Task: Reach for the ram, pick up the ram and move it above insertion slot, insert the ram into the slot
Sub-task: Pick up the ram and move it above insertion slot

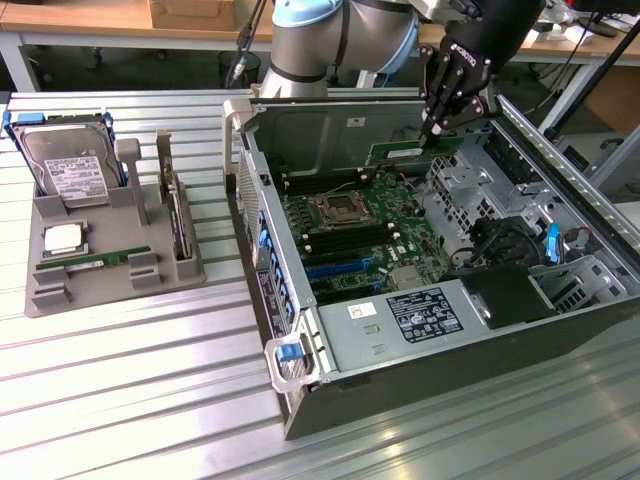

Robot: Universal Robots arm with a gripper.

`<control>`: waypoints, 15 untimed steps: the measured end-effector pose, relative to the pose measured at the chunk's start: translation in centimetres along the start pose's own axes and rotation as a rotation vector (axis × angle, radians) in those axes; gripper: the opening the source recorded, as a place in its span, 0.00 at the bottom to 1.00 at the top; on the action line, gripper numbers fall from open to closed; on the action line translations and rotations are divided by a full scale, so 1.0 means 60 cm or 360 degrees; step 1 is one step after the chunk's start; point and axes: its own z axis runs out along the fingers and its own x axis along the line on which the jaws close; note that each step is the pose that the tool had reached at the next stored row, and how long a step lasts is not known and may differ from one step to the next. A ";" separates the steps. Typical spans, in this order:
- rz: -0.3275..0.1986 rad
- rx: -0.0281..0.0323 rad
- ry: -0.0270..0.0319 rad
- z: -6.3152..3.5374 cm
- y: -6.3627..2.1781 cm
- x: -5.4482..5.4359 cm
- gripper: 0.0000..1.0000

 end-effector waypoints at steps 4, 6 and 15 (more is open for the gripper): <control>0.0000 0.00000 0.00001 0.000 -0.010 0.000 0.12; 0.0000 0.00001 0.00003 -0.001 -0.017 0.001 0.12; 0.0000 -0.00001 0.00005 -0.002 -0.048 0.002 0.12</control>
